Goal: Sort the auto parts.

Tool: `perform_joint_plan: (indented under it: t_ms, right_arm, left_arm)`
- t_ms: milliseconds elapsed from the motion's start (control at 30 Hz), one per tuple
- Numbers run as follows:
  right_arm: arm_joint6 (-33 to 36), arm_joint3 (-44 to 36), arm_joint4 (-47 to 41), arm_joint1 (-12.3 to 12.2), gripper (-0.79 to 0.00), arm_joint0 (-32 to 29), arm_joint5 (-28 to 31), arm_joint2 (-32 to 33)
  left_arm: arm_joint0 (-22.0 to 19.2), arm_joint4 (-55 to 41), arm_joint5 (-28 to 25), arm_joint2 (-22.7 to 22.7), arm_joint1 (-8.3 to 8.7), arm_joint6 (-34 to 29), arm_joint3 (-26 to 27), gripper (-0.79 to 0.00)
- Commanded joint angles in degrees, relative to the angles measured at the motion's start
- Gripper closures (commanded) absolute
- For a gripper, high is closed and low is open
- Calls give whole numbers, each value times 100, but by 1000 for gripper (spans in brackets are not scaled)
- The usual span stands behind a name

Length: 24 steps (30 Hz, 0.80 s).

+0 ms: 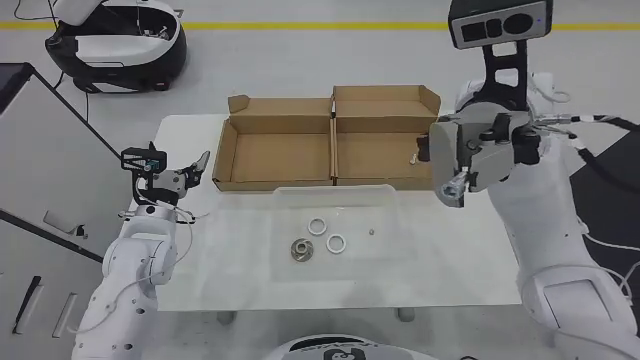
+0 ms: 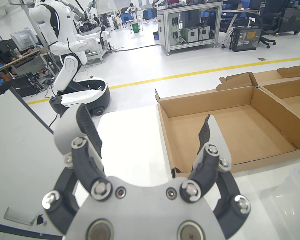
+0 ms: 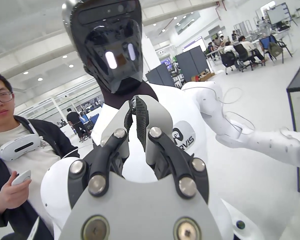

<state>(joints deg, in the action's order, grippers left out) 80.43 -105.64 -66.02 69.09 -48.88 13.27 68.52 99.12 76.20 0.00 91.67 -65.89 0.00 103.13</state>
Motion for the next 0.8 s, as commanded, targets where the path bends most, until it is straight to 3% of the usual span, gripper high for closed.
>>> perform_joint_plan:
  t_ms: [0, 367, 767]
  right_arm:
    - [-10, -11, 98, 1, 0, -2, -33, 5]
    - [-65, -81, -769, 130, 0, -125, 367, -78]
    - [4, -51, -892, 167, 0, -133, 311, -103]
  left_arm:
    - [0, 0, 0, 0, 0, 0, 0, -785]
    - [0, 0, 0, 0, 0, 0, 0, -785]
    - [0, 0, 0, 0, 0, 0, 0, -785]
